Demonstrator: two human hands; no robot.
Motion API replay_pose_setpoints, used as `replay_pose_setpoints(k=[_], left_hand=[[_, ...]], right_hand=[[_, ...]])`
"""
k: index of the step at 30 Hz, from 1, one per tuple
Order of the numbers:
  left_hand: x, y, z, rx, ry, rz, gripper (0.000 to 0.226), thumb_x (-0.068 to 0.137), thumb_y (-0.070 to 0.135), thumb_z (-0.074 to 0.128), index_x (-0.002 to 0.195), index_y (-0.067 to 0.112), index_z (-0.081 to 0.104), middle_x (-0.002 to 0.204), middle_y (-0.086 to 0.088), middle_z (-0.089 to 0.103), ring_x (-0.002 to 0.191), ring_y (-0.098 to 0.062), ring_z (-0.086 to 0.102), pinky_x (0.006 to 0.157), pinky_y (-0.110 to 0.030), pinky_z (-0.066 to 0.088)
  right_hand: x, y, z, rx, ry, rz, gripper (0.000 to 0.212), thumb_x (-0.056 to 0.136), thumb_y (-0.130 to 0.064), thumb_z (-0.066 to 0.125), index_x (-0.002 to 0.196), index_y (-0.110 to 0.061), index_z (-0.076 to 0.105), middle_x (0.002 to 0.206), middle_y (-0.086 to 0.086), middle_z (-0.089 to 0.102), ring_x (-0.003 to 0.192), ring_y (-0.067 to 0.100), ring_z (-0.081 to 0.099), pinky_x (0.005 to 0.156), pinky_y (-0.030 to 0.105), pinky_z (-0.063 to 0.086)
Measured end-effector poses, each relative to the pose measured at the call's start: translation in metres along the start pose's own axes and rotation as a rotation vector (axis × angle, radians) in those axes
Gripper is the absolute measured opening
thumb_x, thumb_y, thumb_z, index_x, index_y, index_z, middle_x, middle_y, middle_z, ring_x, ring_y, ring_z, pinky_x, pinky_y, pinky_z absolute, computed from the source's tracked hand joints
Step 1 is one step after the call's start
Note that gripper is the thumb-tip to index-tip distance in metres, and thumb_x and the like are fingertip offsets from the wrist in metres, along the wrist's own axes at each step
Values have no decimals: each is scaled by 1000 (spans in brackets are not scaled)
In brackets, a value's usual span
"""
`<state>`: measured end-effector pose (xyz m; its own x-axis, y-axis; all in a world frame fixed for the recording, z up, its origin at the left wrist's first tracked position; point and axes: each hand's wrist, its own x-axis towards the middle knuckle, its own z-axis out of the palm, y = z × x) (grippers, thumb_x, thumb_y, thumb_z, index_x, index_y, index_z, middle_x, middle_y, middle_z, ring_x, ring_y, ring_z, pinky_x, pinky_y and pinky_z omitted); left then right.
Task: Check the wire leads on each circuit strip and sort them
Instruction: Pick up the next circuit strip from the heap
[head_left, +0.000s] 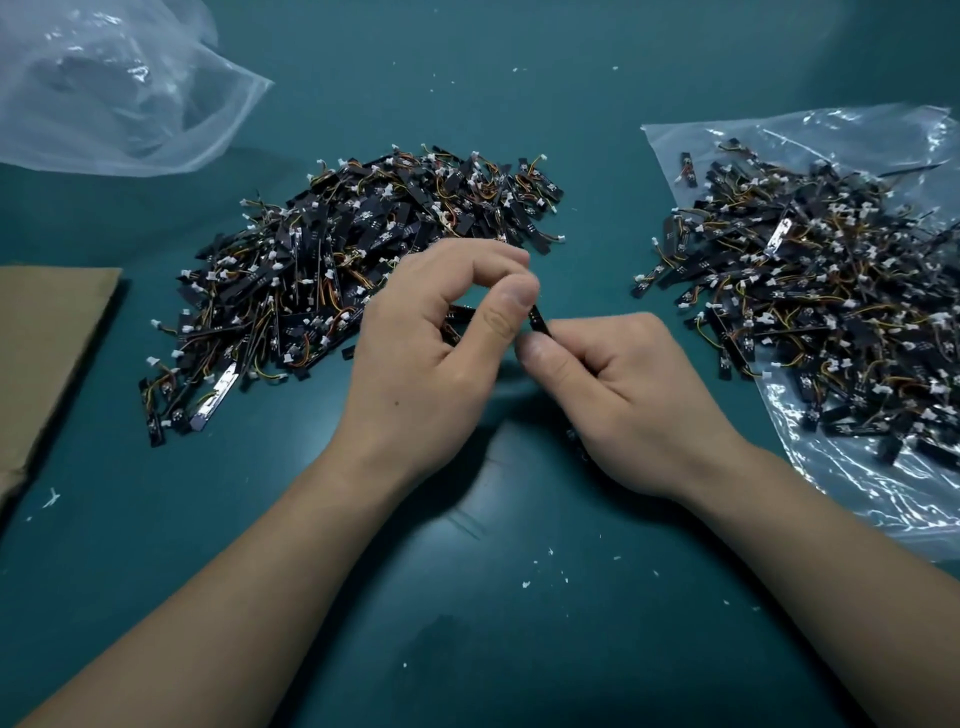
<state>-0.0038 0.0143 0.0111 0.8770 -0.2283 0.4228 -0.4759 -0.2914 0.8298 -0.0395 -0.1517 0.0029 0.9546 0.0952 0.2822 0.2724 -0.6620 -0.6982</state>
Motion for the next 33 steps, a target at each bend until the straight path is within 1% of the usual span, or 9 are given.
replay_pose_setpoints(k=[2,4,7,12,17,20,25,30,33], left_hand=[[1,-2,-1,85,97,-3,24,102,23,54,119,15,70,114,9,70,106,-14,63,96,-42,50],[4,-6,-5,219,153,5,27,98,15,53,119,19,69,112,11,69,104,-18,62,96,-44,47],[7,-11,-7,558,10,-63,35,88,16,51,116,27,69,110,12,67,105,-24,54,90,-36,35],[4,-16,-4,725,-104,-83,7,95,33,62,94,35,69,100,14,61,102,-21,48,81,-32,18],[5,-17,-3,716,-27,-106,6,98,31,61,93,35,61,100,18,60,103,-15,44,78,-30,10],[4,-18,-2,735,-83,-108,9,99,33,60,106,38,61,108,18,60,108,-17,43,79,-31,9],[4,-18,-2,740,-106,-93,10,101,33,56,93,38,59,96,18,57,96,-13,33,77,-32,9],[1,-7,0,552,8,61,12,94,31,65,102,36,58,90,24,59,93,-8,48,80,-33,17],[-1,-7,2,344,17,99,17,92,29,69,105,35,60,91,24,61,84,5,49,86,-32,30]], right_hand=[[-2,1,-1,170,111,-19,38,104,-38,49,67,-28,49,57,-11,42,53,3,38,54,25,32],[-1,5,-7,481,286,49,16,106,-34,50,107,-30,66,68,-12,52,57,2,43,56,19,36],[5,13,-9,617,311,227,42,102,-30,56,142,-20,55,71,-6,53,60,4,47,57,20,41],[5,10,1,300,141,134,19,95,-26,63,112,-28,73,64,0,59,57,15,51,61,20,43],[6,10,-1,327,194,183,24,92,-23,65,114,-33,68,83,-16,63,64,25,54,65,19,45],[6,10,0,281,154,176,24,92,-23,65,114,-31,68,88,-17,65,61,21,52,65,17,45],[5,9,1,135,117,165,18,91,-28,64,106,-29,74,88,-13,66,61,11,54,67,21,45],[5,4,-1,92,80,129,18,92,-37,64,106,-30,73,87,-11,64,65,14,56,69,35,50],[3,5,-3,159,50,78,9,97,-34,64,94,-28,70,73,-18,62,62,4,53,63,19,43]])
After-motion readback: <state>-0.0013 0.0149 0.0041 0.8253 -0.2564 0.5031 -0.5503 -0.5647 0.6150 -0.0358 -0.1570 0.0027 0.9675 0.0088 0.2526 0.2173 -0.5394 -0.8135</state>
